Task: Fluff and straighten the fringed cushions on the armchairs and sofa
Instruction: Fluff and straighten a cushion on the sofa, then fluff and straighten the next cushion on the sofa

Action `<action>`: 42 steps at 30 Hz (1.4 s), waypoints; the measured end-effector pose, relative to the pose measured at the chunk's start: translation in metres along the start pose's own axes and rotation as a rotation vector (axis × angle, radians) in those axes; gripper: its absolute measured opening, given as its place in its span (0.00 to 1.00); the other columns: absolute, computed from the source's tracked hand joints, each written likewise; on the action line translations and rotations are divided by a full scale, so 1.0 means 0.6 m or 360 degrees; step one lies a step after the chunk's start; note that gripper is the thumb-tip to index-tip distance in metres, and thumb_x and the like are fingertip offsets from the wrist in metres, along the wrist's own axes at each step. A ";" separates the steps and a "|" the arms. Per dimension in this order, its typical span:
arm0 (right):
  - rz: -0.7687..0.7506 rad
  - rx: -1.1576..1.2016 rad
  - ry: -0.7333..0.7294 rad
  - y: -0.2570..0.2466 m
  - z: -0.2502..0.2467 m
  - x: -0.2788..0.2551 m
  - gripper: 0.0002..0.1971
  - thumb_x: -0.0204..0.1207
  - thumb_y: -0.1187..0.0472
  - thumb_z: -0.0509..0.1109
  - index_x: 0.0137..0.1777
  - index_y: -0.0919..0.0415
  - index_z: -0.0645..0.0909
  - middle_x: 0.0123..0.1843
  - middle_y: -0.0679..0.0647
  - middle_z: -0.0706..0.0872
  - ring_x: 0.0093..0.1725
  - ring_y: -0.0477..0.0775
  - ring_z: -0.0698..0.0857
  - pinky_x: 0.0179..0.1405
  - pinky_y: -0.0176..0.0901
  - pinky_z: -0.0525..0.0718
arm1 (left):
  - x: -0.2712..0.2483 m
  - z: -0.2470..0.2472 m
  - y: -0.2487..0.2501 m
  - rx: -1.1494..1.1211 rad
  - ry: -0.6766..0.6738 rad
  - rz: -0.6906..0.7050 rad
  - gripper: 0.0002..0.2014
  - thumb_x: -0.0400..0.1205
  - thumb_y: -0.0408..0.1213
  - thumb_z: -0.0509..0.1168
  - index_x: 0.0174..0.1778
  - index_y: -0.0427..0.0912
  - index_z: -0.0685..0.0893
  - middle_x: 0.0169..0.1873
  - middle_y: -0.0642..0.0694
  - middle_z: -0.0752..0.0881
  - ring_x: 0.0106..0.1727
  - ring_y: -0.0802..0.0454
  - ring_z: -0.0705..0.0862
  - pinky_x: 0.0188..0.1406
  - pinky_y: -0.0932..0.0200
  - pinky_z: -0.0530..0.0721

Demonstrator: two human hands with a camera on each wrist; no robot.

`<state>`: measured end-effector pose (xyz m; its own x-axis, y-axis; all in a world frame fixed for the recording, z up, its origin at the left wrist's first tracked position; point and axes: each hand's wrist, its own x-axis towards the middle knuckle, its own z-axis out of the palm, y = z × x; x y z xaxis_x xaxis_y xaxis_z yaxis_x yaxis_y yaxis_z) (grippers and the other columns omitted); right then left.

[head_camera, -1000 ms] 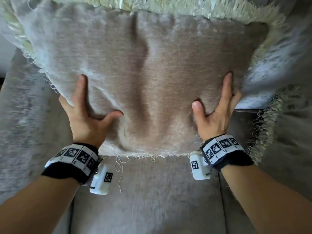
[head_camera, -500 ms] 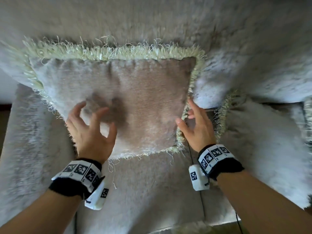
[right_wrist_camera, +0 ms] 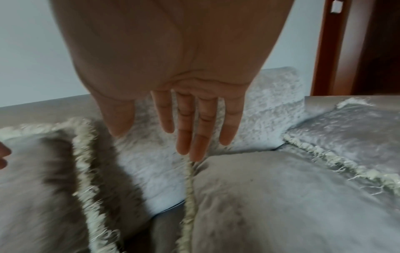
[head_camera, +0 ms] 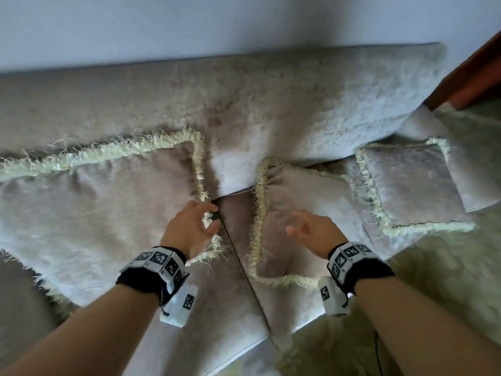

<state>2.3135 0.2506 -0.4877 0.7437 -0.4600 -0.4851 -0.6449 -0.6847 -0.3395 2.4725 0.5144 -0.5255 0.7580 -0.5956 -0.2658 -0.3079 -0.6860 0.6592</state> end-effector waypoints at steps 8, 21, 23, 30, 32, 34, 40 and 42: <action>-0.0034 -0.0016 -0.0019 0.150 -0.102 0.064 0.29 0.80 0.40 0.69 0.78 0.50 0.75 0.54 0.54 0.88 0.56 0.55 0.87 0.63 0.51 0.84 | 0.082 0.104 0.149 0.0085 -0.0169 -0.0027 0.21 0.84 0.51 0.66 0.73 0.52 0.81 0.64 0.49 0.83 0.58 0.50 0.86 0.64 0.45 0.84; -0.0178 -0.0128 -0.0269 0.515 -0.137 0.307 0.34 0.82 0.36 0.62 0.80 0.58 0.72 0.61 0.56 0.89 0.63 0.59 0.86 0.60 0.48 0.81 | 0.235 0.399 0.302 0.0232 -0.0202 -0.0480 0.20 0.83 0.49 0.69 0.71 0.53 0.82 0.64 0.46 0.86 0.59 0.48 0.87 0.61 0.50 0.83; -0.0135 -0.0066 -0.0264 0.546 -0.127 0.322 0.35 0.80 0.34 0.61 0.80 0.58 0.72 0.66 0.57 0.86 0.67 0.59 0.83 0.64 0.50 0.81 | 0.251 0.424 0.308 0.0213 -0.0148 -0.0477 0.21 0.83 0.50 0.69 0.72 0.54 0.81 0.62 0.46 0.86 0.60 0.48 0.87 0.62 0.47 0.83; 0.0149 0.0288 -0.0004 0.613 -0.066 0.364 0.40 0.79 0.32 0.64 0.87 0.49 0.60 0.85 0.62 0.60 0.81 0.65 0.68 0.75 0.55 0.71 | 0.304 0.487 0.257 0.0165 0.0017 -0.0594 0.31 0.79 0.62 0.68 0.79 0.62 0.72 0.73 0.43 0.74 0.67 0.43 0.82 0.69 0.39 0.81; 0.0228 0.0381 0.0050 0.626 -0.041 0.386 0.41 0.78 0.30 0.63 0.87 0.44 0.58 0.87 0.60 0.55 0.82 0.66 0.65 0.74 0.58 0.72 | 0.322 0.502 0.233 0.0122 0.0078 -0.0659 0.33 0.78 0.64 0.69 0.79 0.65 0.71 0.77 0.42 0.70 0.71 0.41 0.79 0.73 0.39 0.78; 0.0284 0.0462 0.0101 0.635 -0.018 0.411 0.41 0.76 0.27 0.61 0.87 0.40 0.56 0.86 0.57 0.56 0.80 0.67 0.68 0.68 0.58 0.76 | 0.345 0.518 0.214 0.0049 0.0131 -0.0730 0.34 0.75 0.67 0.68 0.78 0.71 0.70 0.79 0.41 0.66 0.72 0.38 0.79 0.75 0.39 0.77; 0.0383 0.0543 0.0137 0.645 0.026 0.466 0.44 0.71 0.21 0.58 0.85 0.27 0.45 0.89 0.61 0.50 0.78 0.73 0.71 0.66 0.63 0.79 | 0.394 0.562 0.186 -0.0117 0.0101 -0.0879 0.42 0.73 0.68 0.71 0.79 0.85 0.55 0.87 0.39 0.55 0.84 0.30 0.65 0.82 0.33 0.67; 0.0395 0.0581 0.0132 0.650 0.037 0.469 0.47 0.64 0.15 0.54 0.82 0.22 0.40 0.90 0.62 0.48 0.83 0.73 0.63 0.74 0.74 0.71 | 0.400 0.566 0.177 -0.0089 0.0042 -0.0905 0.44 0.70 0.72 0.70 0.78 0.88 0.50 0.85 0.34 0.60 0.82 0.27 0.68 0.79 0.28 0.68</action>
<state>2.2674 -0.1334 -0.7747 0.5605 -0.6392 -0.5266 -0.8145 -0.3105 -0.4901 2.4266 0.1564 -0.7583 0.8099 -0.1281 -0.5724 0.1830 -0.8720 0.4541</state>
